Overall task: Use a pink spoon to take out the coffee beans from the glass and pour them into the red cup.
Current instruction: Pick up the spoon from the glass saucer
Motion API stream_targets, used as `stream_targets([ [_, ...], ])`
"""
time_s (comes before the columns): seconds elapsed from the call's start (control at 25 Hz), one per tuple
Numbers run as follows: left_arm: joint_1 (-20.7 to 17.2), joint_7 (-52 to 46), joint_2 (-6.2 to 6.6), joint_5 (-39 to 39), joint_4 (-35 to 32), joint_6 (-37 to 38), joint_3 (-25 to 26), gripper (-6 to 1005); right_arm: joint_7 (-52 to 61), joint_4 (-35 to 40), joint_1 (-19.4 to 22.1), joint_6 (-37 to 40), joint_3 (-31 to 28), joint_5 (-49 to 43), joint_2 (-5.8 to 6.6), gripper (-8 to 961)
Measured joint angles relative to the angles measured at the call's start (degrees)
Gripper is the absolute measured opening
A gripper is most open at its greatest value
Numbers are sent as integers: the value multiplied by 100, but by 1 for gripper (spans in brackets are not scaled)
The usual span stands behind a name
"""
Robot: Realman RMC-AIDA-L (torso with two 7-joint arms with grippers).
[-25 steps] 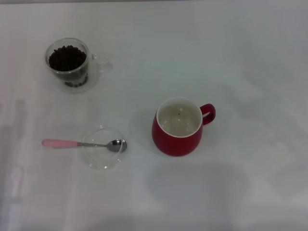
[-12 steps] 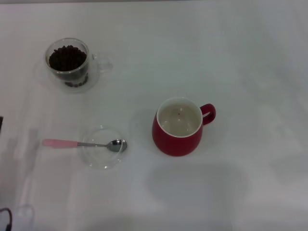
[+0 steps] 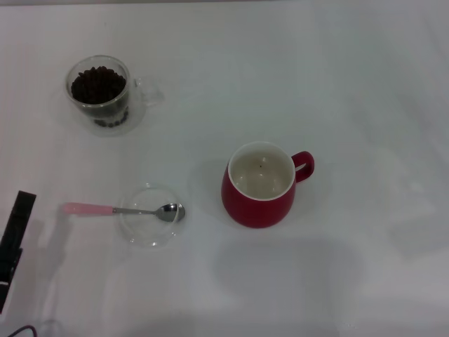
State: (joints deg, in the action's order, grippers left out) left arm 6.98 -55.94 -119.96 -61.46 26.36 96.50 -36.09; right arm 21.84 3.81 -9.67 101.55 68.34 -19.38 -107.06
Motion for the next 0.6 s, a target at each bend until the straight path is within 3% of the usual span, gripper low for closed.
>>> stream_targets([
  [0.6, 686, -664, -1, -422, -59, -989, -60, 890, -3, -3, 111, 204, -25, -4, -62, 720],
])
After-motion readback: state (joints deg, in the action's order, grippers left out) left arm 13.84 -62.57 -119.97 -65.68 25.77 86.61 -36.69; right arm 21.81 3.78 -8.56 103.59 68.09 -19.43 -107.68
